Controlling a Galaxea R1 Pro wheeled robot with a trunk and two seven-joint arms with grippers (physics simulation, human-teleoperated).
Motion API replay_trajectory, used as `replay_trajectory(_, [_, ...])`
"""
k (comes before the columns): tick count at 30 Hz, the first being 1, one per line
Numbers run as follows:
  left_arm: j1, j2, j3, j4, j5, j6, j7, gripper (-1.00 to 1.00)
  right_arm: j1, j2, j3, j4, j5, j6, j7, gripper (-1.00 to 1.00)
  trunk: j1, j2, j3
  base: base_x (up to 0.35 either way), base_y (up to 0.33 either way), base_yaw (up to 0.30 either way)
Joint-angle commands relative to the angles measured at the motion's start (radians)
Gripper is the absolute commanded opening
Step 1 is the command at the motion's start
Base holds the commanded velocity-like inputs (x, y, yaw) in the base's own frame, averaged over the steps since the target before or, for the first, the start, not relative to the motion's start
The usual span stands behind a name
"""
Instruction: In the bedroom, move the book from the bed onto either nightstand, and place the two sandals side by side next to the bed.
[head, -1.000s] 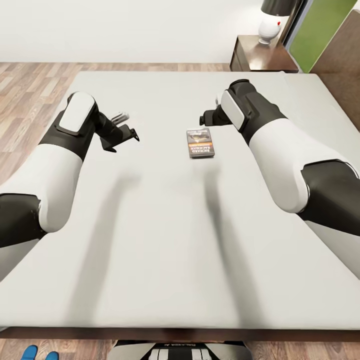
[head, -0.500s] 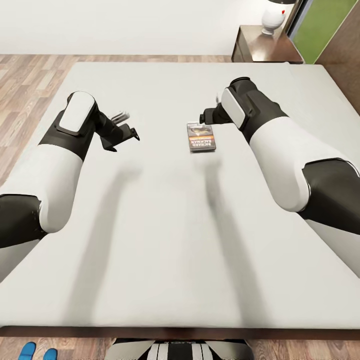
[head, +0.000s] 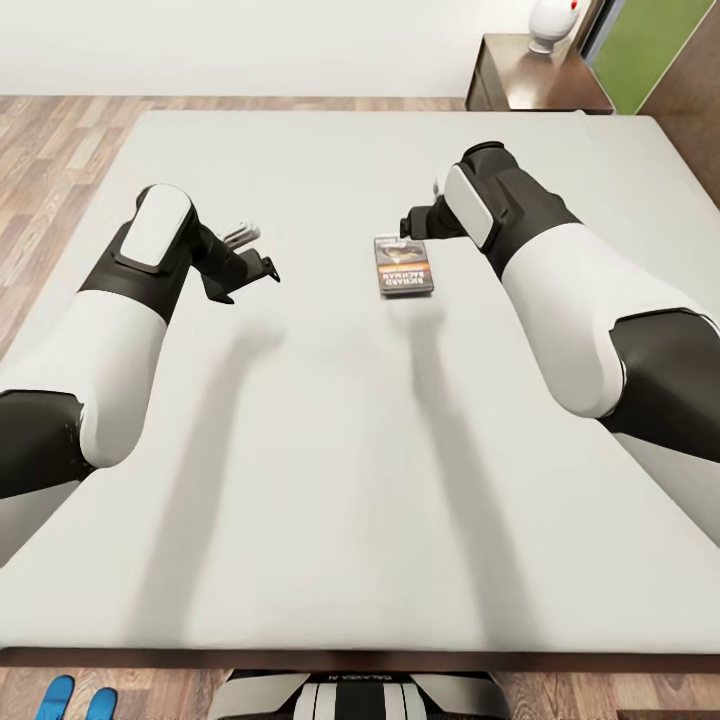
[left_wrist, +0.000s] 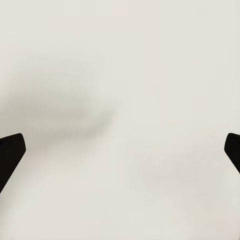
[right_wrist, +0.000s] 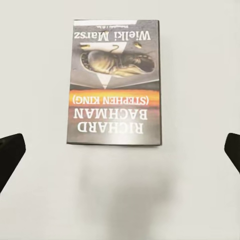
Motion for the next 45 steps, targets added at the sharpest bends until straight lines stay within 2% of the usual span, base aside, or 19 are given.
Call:
replay_trajectory(1, [0.0, 0.001, -0.003, -0.001, 0.009, 0.002, 0.009, 1.0, -0.001, 0.0, 0.005, -0.001, -0.011, 0.002, -0.009, 1.0, 0.0, 0.0, -0.002, 0.0, 0.0, 0.0])
replay_trajectory(15, [-0.026, 0.0, 0.001, -0.001, 0.01, 0.002, 0.011, 1.0, -0.038, 0.0, 0.007, -0.003, 0.003, -0.074, -0.01, 1.0, 0.0, 0.0, -0.024, 0.0, 0.0, 0.0])
replay_trajectory(22, [-0.034, 0.0, 0.003, -0.001, 0.011, 0.002, 0.01, 1.0, -0.046, -0.001, 0.007, -0.006, 0.036, -0.132, -0.009, 1.0, 0.0, 0.0, -0.035, 0.0, 0.0, 0.0])
replay_trajectory(26, [-0.036, 0.0, 0.005, -0.002, 0.011, 0.002, 0.01, 1.0, -0.051, -0.003, 0.007, -0.002, 0.07, -0.187, -0.009, 1.0, 0.0, 0.0, -0.041, 0.0, 0.0, 0.0])
replay_trajectory(34, [-0.036, -0.001, 0.005, -0.002, 0.012, 0.002, 0.009, 1.0, -0.053, -0.004, 0.007, -0.001, 0.09, -0.209, -0.009, 1.0, 0.0, 0.0, -0.053, 0.0, 0.0, 0.0])
replay_trajectory(45, [-0.037, -0.002, 0.007, -0.003, 0.012, 0.002, 0.009, 1.0, -0.056, -0.006, 0.005, -0.004, 0.096, -0.205, -0.006, 1.0, 0.0, 0.0, -0.07, 0.0, 0.0, 0.0])
